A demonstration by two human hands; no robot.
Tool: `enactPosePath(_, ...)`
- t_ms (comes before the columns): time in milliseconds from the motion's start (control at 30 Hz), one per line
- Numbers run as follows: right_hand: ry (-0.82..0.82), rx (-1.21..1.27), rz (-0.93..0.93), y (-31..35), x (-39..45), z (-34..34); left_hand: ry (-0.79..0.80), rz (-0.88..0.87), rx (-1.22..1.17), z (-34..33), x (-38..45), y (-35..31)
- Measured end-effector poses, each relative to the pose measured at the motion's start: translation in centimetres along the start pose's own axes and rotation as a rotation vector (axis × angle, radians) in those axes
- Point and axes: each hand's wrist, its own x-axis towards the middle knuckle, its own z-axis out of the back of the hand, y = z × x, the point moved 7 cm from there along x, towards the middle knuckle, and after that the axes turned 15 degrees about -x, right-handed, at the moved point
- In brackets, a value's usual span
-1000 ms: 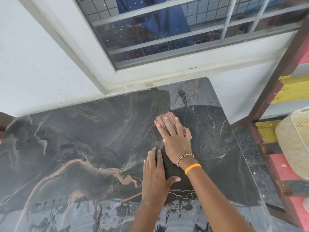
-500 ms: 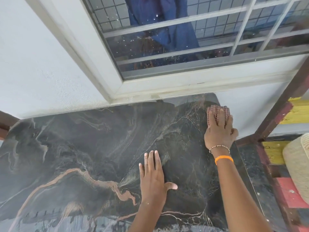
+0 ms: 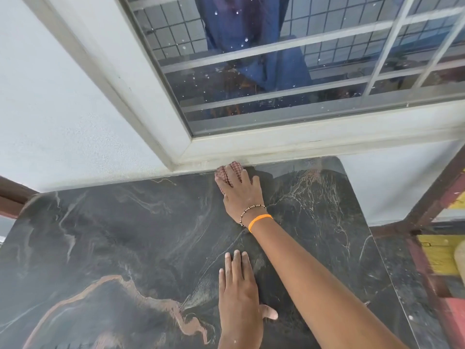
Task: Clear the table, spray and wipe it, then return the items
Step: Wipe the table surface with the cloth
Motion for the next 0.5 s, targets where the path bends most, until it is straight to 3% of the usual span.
enactPosePath(133,-0.003,0.018,-0.126,-3.0,0.1,-0.2,-0.026,0.020,0.049,0.4,-0.4,-0.5)
enactPosePath(500,0.064,-0.071,-0.608,-20.7,-6.1,-2.3,-0.064,-0.075,0.048,0.0,-1.2,-1.9)
